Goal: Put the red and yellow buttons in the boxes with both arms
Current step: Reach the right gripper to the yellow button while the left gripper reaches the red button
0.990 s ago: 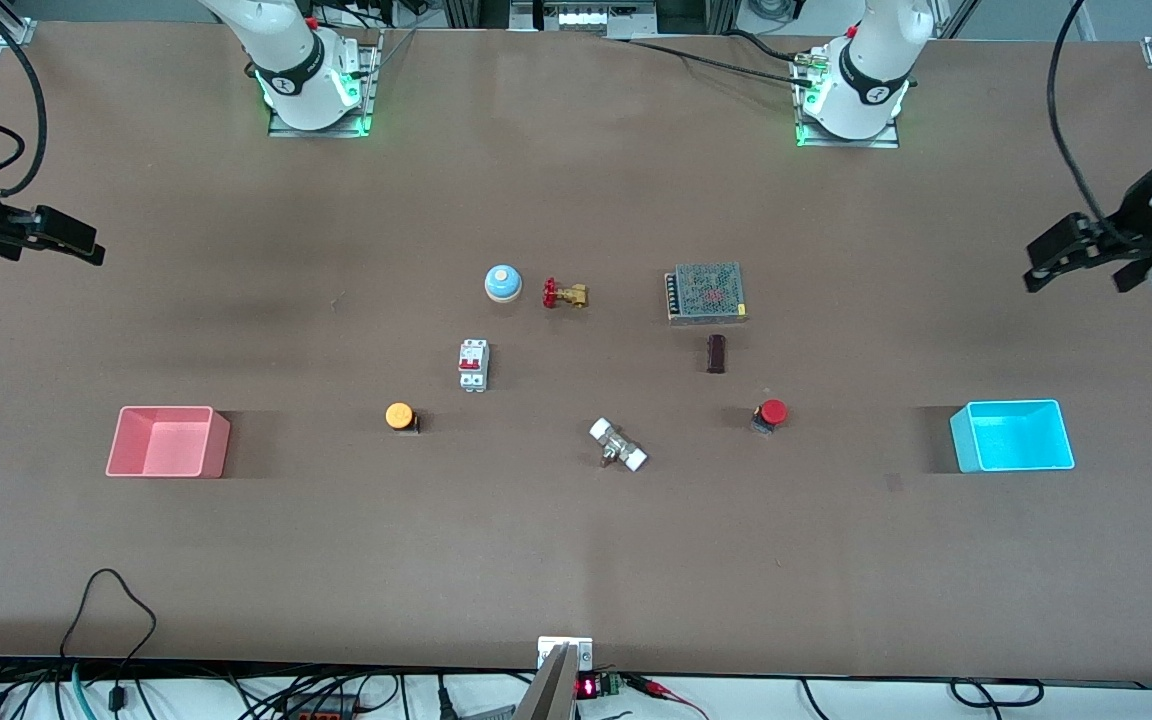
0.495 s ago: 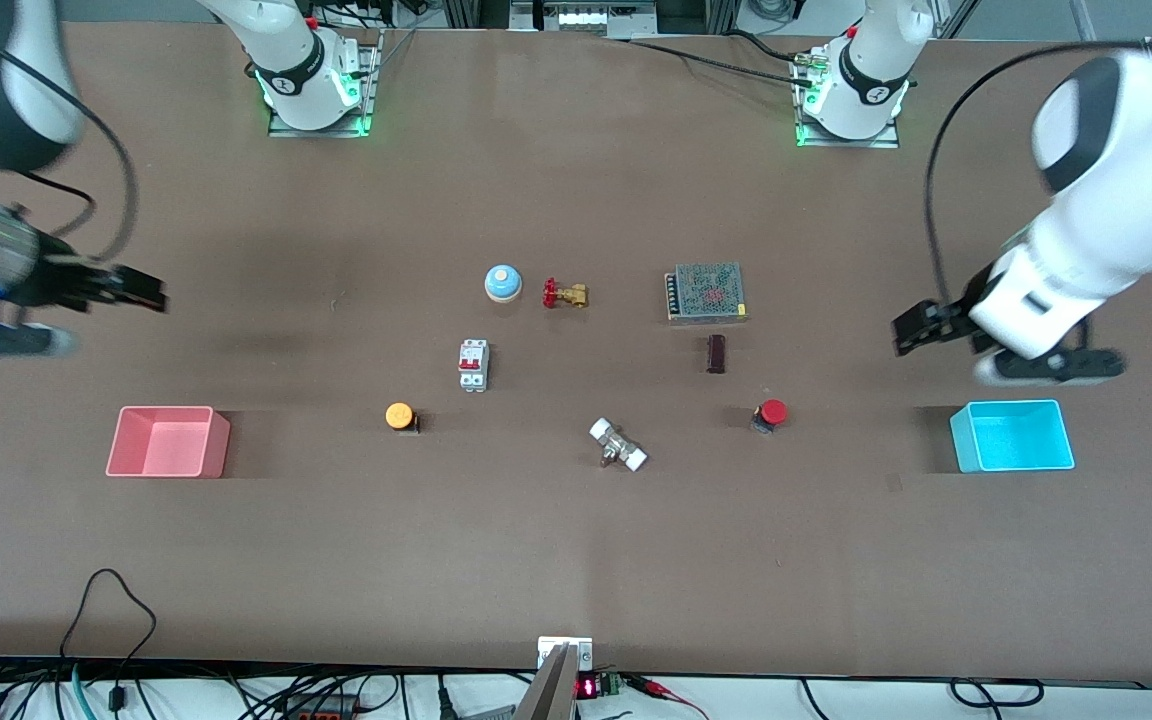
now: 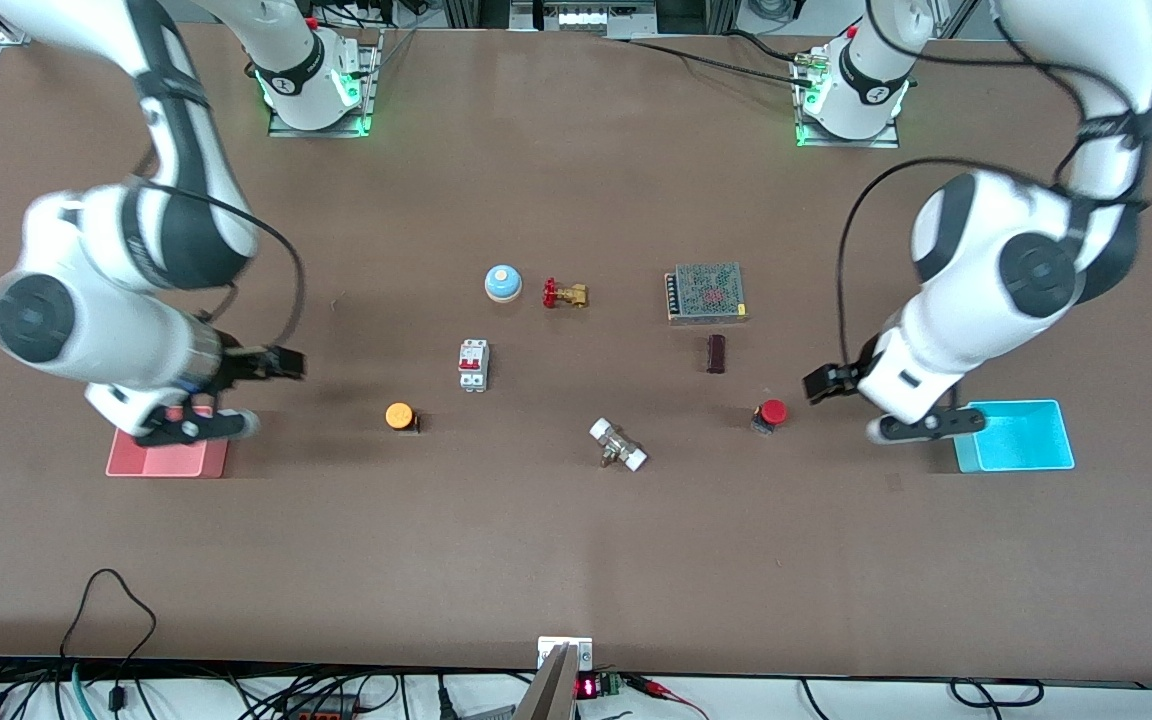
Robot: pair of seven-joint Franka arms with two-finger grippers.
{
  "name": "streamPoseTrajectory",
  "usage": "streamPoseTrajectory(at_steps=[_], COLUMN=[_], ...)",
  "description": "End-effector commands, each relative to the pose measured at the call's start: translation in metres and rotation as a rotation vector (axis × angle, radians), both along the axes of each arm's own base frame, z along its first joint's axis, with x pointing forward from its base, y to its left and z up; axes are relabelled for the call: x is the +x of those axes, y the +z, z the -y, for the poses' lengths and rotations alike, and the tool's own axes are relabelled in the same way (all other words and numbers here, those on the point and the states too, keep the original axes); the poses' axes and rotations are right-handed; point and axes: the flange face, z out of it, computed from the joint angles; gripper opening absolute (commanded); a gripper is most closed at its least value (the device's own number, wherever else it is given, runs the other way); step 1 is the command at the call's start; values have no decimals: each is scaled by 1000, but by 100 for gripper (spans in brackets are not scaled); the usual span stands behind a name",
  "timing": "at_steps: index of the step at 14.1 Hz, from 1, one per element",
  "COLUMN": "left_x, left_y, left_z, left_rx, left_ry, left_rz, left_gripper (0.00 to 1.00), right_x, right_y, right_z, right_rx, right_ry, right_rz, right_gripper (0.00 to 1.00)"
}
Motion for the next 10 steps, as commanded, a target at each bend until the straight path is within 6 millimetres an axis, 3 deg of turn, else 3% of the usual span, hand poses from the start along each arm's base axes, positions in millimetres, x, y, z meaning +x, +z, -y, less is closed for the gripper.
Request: streamPoseTrajectory(at_steps=[1, 2, 4, 8, 10], left_x=[0, -6, -11, -17, -20], left_y=[-37, -66, -91, -121, -129], left_z=[16, 26, 32, 40, 45], left_rx=[-8, -1, 8, 12, 16], left_ry=[25, 35, 52, 53, 43], left_rz=[17, 31, 39, 12, 1], left_gripper=[100, 100, 100, 100, 98], right_x=[13, 15, 14, 7, 5], right_y=[-21, -42, -62, -92, -103], right_z=[-46, -57, -74, -111, -113], right_rx=[0, -3, -5, -18, -26], right_ry=[-24, -14, 6, -43, -42], right_rz=[42, 43, 53, 65, 50], right_gripper=[100, 100, 100, 100, 100])
